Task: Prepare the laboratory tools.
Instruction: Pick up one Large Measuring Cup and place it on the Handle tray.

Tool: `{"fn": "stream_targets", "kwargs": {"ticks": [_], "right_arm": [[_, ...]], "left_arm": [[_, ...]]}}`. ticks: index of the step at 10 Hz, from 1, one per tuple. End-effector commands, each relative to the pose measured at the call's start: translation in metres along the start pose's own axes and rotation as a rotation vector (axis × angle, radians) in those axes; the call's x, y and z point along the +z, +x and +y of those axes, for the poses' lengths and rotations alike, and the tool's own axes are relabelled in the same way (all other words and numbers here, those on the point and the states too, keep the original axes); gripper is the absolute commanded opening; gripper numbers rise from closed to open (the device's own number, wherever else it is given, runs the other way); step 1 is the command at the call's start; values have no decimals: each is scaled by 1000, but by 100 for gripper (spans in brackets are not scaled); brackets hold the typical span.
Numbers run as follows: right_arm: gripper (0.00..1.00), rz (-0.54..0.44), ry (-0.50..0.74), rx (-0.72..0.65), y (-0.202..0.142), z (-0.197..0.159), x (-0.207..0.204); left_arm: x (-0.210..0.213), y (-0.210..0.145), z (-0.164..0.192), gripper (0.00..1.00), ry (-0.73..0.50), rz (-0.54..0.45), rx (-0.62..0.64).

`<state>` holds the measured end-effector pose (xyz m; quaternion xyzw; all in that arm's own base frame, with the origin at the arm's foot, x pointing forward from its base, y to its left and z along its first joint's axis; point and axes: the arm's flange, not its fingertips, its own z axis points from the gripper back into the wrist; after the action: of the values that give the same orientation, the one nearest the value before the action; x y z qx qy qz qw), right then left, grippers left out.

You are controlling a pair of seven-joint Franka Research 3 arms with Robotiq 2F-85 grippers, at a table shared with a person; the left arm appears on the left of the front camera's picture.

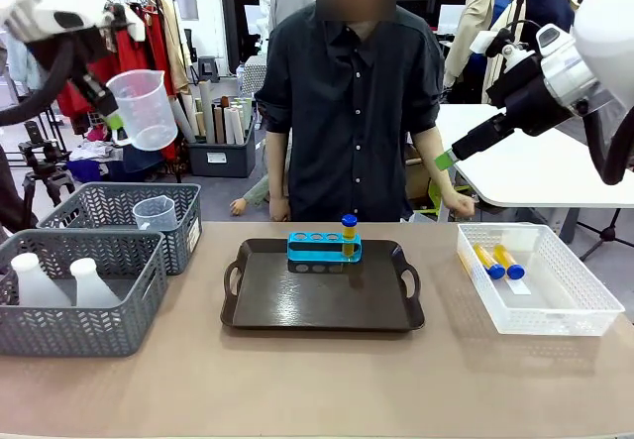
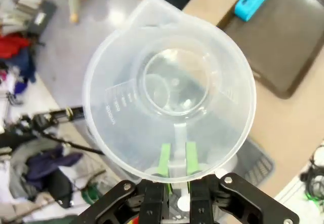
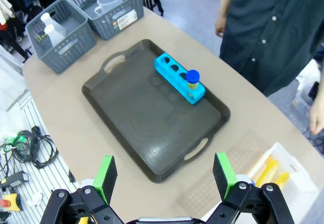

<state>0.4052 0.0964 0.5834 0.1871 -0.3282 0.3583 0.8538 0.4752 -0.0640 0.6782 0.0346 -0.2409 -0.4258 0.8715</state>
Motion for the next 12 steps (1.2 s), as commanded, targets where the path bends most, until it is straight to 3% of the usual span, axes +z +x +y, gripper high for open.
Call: {"fn": "stream_targets", "kwargs": {"ticks": [1,6,12], "right_arm": [[100,-7,10,-3,0,0,1],[100,-7,10,-3,0,0,1],[100,-7,10,-3,0,0,1]], "left_arm": [[22,26,-4,0,-59,-43,-158],[43,121,-72,0,-62,-75,-435],[-37,207,-164,0,-161,9,-740]]}}
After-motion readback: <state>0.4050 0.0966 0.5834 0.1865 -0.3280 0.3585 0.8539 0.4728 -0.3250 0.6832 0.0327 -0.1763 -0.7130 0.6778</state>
